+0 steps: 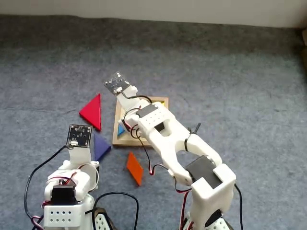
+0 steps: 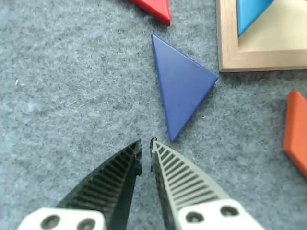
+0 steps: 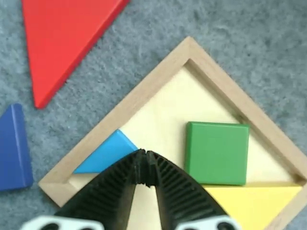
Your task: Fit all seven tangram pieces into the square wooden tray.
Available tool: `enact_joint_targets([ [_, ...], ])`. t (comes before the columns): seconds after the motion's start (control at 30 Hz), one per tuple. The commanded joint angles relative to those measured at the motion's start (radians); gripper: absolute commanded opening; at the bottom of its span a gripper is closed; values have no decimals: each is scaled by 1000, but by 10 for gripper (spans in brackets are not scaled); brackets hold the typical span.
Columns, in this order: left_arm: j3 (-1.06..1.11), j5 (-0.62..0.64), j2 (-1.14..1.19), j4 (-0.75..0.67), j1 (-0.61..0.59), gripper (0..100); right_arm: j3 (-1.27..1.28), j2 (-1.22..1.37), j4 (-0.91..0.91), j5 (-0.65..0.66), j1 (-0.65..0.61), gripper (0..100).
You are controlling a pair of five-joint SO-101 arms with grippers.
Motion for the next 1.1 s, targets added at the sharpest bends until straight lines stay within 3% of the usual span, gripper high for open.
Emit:
enact_joint_targets([
  [0.0,19,-6,-36,5,-5,55,4,1,45,8,-4,18],
  [0.37,19,-6,-36,5,-5,55,5,-110,102,9,116,18],
  [0.7,19,-6,-36,5,-5,55,33,-262,110,5,65,18],
  [1.07,19,-6,-36,5,-5,55,93,-246,104,11,-24,23],
])
